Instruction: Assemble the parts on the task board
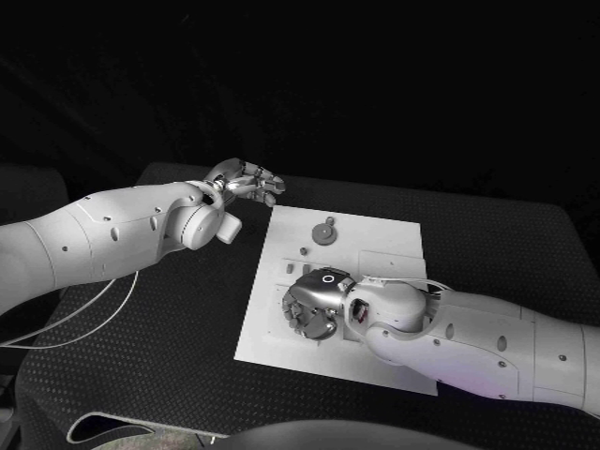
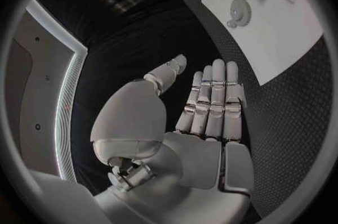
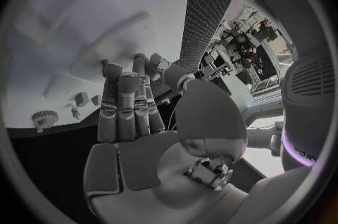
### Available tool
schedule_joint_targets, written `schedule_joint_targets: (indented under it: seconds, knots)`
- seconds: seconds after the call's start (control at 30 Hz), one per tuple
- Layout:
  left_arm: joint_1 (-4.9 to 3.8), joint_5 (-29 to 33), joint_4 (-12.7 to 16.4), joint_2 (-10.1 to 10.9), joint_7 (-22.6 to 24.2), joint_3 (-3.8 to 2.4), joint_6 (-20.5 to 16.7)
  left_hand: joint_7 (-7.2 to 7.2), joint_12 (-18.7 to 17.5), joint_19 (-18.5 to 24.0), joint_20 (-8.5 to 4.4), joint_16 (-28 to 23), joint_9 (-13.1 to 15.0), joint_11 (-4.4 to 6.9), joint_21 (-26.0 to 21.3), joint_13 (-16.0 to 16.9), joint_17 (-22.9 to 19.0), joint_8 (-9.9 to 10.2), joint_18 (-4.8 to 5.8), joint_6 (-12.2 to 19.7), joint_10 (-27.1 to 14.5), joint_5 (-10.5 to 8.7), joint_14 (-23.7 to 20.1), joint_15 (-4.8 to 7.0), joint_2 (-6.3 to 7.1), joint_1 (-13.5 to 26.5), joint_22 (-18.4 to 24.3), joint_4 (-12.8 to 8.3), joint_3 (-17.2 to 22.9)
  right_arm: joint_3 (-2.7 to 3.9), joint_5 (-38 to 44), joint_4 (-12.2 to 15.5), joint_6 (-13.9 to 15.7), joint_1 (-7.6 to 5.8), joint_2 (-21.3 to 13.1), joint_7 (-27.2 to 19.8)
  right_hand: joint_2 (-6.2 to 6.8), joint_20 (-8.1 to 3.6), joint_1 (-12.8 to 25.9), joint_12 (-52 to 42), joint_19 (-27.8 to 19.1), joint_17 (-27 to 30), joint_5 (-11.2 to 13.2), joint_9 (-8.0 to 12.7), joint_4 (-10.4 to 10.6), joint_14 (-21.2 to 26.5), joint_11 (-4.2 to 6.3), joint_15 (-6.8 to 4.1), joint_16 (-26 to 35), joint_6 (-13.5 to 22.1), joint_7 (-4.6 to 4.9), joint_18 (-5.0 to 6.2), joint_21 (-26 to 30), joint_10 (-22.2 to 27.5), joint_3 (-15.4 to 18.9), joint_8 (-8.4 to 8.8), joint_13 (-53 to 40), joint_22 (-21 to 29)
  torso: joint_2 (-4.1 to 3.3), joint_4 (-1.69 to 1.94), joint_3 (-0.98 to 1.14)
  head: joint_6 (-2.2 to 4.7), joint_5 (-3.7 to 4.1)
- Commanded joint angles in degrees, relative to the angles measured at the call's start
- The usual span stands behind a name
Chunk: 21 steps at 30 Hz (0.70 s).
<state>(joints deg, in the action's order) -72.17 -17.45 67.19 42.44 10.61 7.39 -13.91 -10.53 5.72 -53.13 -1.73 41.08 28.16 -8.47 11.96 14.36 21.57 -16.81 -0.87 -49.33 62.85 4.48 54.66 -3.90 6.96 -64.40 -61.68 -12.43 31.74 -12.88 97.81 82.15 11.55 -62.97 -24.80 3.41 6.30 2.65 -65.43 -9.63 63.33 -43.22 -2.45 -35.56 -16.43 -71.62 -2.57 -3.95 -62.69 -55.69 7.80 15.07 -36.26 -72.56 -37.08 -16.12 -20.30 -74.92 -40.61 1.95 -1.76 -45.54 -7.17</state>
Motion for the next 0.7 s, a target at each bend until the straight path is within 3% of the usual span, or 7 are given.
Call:
schedule_joint_targets:
  seconds: [0.03,0.37,0.57,0.7]
  knots:
    - [-0.15,0.2,0.1,0.0,0.4,-0.05,0.9,0.06,-0.2,-0.5,-0.05,-0.3,-0.1,0.06,-0.3,-0.1,0.1,-0.2,-1.02,0.5,-0.4,0.15,0.5,-0.03,-0.09,0.6,-0.1,0.4,0.1,-0.08,0.1,-0.2,0.6,0.11,-0.1,0.7,-0.17,-0.11,0.9,-0.4,-0.2,0.1,-0.3,-0.1,0.2,0.0,-0.03,0.17,-0.2,0.1,-0.17,-0.07,-0.4,-0.2,0.1,0.12,-0.2,-1.1,0.01,0.02,-0.02,0.01,0.04]
    - [-0.15,0.2,0.1,0.0,0.4,-0.05,0.9,0.05,-0.2,-0.4,-0.05,-0.4,-0.1,0.05,-0.3,-0.1,0.1,-0.2,-1.02,0.5,-0.4,0.15,0.4,-0.03,-0.08,0.6,-0.1,0.4,0.1,-0.08,-0.1,-0.4,0.6,0.11,-0.2,0.8,0.02,-0.16,1.6,-0.4,-0.1,0.1,-0.3,-0.1,0.2,0.0,0.04,0.09,-0.3,0.0,-0.22,-0.07,-0.4,-0.4,0.2,0.11,-0.4,-1.1,0.02,-0.01,-0.06,-0.04,0.09]
    - [-0.15,0.2,0.1,0.0,0.4,-0.05,0.9,0.05,-0.2,-0.4,-0.05,-0.4,-0.1,0.05,-0.3,-0.1,0.2,-0.2,-1.02,0.5,-0.4,0.16,0.4,-0.03,-0.08,0.6,-0.1,0.4,0.1,-0.08,-1.0,-0.6,1.2,0.1,-0.2,0.6,1.26,-0.1,2.7,-0.1,-0.3,0.2,-0.3,0.1,0.4,0.3,-0.1,0.23,-0.3,0.8,0.09,-0.07,-0.3,0.1,0.4,0.57,-0.6,-1.0,0.01,0.0,-0.05,-0.07,0.15]
    - [-0.15,0.2,0.1,0.1,0.4,-0.05,0.9,0.04,-0.2,-0.4,-0.05,-0.4,-0.1,0.05,-0.4,-0.1,0.2,-0.2,-1.02,0.5,-0.4,0.16,0.4,-0.03,-0.07,0.6,-0.1,0.4,0.1,-0.08,-1.4,-0.6,1.5,0.09,-0.2,0.5,2.53,0.02,3.4,1.2,-0.6,0.3,-0.3,0.5,0.7,0.7,-0.89,0.97,-0.2,2.5,0.88,-0.07,-0.1,2.1,0.4,1.6,-0.3,-1.0,0.02,0.03,-0.06,-0.05,0.22]
